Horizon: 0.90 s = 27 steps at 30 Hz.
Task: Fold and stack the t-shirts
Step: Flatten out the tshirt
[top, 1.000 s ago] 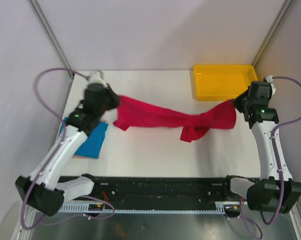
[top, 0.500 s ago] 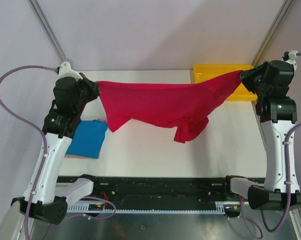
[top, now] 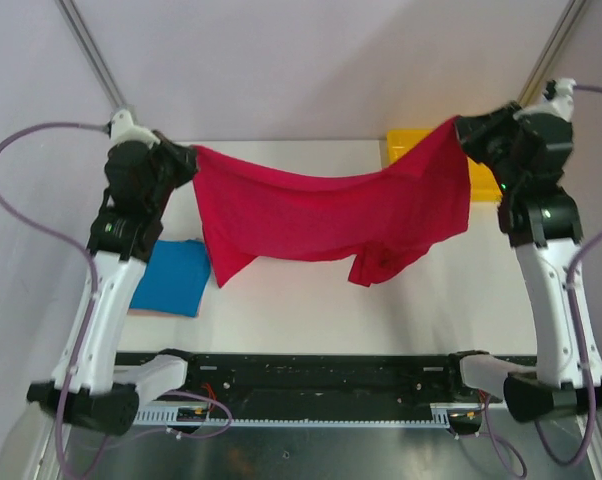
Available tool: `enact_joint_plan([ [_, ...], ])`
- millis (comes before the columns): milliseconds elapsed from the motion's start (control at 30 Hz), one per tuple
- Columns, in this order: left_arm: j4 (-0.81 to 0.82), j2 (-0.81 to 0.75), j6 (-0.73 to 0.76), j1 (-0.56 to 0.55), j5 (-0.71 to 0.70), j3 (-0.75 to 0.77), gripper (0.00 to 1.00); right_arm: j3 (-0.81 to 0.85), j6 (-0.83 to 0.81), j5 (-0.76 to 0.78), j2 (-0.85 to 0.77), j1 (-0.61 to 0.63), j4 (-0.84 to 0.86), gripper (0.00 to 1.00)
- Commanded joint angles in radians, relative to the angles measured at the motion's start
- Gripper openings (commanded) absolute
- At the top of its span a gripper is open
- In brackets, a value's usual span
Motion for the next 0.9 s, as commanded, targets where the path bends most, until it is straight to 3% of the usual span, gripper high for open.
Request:
enact_joint_plan([
  [0, 0.196, 0.194, -0.07, 0.055, 0.008, 0.13, 0.0, 0.125, -0.076, 0.096, 0.205, 0.084, 0.253, 0.0],
  [100, 0.258, 0.383, -0.1, 0.091, 0.063, 0.293, 0.0, 0.313, -0.099, 0.112, 0.402, 0.101, 0.29, 0.0],
  [233, 0.289, 0.618, -0.123, 0.138, 0.161, 0.605, 0.0, 0.695, -0.142, 0.112, 0.64, 0.101, 0.272, 0.0],
  [333, 0.292, 0.732, -0.148, 0.18, 0.232, 0.849, 0.0, 0.957, -0.181, 0.129, 0.739, 0.097, 0.277, 0.0],
  [400, 0.292, 0.776, -0.169, 0.229, 0.261, 0.995, 0.0, 1.013, -0.189, 0.143, 0.73, 0.085, 0.329, 0.0],
  [500, 0.294, 0.784, -0.2, 0.285, 0.284, 1.094, 0.0, 0.904, -0.191, 0.172, 0.626, 0.073, 0.442, 0.0],
  [567, 0.295, 0.745, -0.215, 0.308, 0.3, 1.048, 0.0, 0.757, -0.181, 0.182, 0.533, 0.071, 0.481, 0.0],
  [667, 0.295, 0.644, -0.201, 0.316, 0.303, 0.86, 0.0, 0.52, -0.139, 0.18, 0.382, 0.068, 0.477, 0.0],
  [867, 0.294, 0.366, -0.177, 0.317, 0.317, 0.251, 0.0, 0.007, -0.027, 0.145, 0.079, 0.064, 0.346, 0.0],
])
